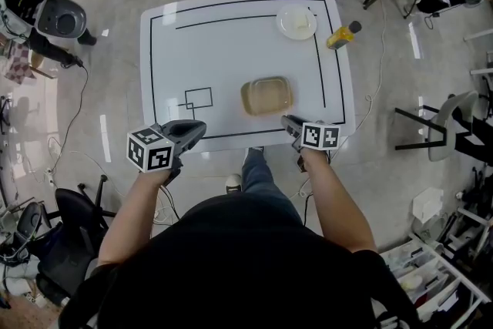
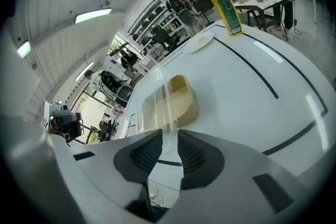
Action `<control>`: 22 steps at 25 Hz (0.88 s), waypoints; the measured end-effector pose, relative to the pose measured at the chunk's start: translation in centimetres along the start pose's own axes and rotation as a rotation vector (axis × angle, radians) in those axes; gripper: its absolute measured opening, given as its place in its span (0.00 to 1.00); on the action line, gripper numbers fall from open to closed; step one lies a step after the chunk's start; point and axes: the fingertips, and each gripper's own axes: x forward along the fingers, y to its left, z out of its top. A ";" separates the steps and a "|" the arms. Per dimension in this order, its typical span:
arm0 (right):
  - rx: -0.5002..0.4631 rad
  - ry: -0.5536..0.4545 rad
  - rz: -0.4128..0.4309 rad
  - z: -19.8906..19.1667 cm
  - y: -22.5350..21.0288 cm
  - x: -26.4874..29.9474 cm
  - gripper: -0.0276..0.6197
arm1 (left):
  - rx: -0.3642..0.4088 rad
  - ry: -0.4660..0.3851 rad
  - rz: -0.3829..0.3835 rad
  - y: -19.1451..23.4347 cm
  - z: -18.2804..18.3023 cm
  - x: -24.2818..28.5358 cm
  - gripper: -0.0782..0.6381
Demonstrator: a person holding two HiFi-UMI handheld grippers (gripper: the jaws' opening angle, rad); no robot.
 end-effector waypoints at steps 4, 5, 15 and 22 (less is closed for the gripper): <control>0.001 -0.008 0.004 -0.3 0.4 -0.2 0.19 | 0.000 -0.004 0.002 -0.2 -0.4 -0.6 0.14; 0.001 -0.009 0.005 -0.4 0.6 -0.2 0.18 | 0.000 -0.007 0.003 -0.2 -0.5 -0.8 0.14; 0.005 -0.022 0.020 -1.4 2.2 -1.0 0.14 | 0.005 -0.022 -0.001 -1.3 -1.5 -2.3 0.14; -0.003 -0.037 0.037 -2.2 4.5 -1.3 0.12 | 0.018 -0.039 0.002 -1.6 -1.8 -4.4 0.14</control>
